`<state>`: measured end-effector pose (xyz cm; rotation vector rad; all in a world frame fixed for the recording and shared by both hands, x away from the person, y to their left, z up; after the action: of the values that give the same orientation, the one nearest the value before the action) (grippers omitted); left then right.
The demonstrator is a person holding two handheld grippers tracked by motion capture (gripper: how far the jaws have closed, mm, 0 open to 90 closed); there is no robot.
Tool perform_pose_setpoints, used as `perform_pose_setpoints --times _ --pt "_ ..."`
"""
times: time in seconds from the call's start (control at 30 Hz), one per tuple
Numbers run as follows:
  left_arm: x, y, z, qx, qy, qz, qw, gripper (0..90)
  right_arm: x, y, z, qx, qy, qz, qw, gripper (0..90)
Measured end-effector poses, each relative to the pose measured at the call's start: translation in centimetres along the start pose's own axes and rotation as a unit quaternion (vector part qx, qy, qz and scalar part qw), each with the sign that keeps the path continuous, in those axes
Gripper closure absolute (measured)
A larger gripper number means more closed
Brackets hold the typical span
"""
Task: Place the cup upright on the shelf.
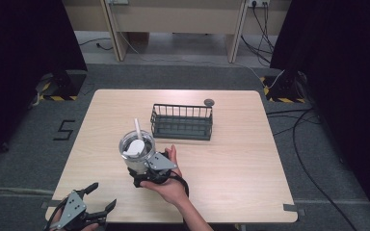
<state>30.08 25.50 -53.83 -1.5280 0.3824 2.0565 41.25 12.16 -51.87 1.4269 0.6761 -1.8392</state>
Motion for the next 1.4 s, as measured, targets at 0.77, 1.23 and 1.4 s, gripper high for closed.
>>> perform_pose_setpoints --times 0.77,1.23,1.4 --pt "0.0 0.1 0.0 0.003 0.000 0.000 1.0000 14.8 -0.3 0.2 -0.2 0.011 0.011 -0.006 0.9999 10.7" --pt "0.0 0.0 0.0 0.002 0.000 0.003 1.0000 14.8 -1.4 1.5 0.3 0.023 0.019 -0.019 0.9994 10.7" --pt "0.0 0.0 -0.1 0.002 0.002 0.006 1.0000 14.9 -2.2 2.3 0.9 0.033 0.024 -0.016 0.9990 10.7"
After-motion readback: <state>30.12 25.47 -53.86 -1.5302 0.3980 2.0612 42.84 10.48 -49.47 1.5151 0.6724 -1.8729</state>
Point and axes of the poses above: each handheld gripper's, and its own axes: z roughly backward along the jaws, x roughly out of its underside, y roughly to its right, the point moved 9 cm from there along -z, roughly forward along the jaws
